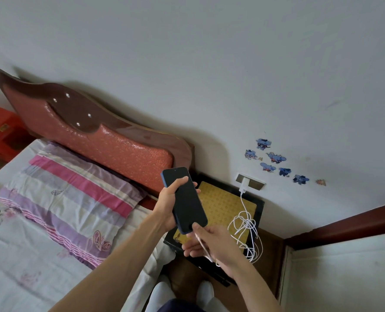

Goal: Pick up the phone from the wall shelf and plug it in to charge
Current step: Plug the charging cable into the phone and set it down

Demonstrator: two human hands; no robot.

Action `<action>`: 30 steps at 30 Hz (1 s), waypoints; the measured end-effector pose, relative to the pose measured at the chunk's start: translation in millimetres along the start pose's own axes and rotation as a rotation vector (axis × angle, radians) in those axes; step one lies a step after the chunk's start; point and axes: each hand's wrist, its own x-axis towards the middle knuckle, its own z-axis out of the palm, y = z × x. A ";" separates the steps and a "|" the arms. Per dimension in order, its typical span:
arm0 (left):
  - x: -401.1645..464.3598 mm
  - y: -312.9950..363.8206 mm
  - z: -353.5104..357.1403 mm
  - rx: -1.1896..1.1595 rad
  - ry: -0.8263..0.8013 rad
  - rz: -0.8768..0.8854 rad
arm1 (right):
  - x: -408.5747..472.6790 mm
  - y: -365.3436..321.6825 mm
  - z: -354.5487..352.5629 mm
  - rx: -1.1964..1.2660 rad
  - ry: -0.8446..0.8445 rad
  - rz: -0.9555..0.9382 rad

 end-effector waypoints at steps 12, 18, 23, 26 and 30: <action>49.1 -60.5 -15.7 0.092 0.248 -0.186 | 55.7 51.5 -20.9 -0.327 0.052 0.189; 75.2 -97.4 -37.1 0.109 0.241 -0.310 | 92.0 82.0 -38.6 -0.356 -0.002 0.340; 95.4 -100.4 -69.7 0.267 0.216 -0.312 | 149.1 111.1 -53.9 -0.472 0.172 0.478; 108.2 -92.4 -98.5 0.346 0.235 -0.295 | 182.2 130.2 -58.6 -0.660 0.336 0.502; 117.4 -75.9 -132.6 0.400 0.242 -0.258 | 212.3 154.2 -54.0 -1.073 0.549 0.549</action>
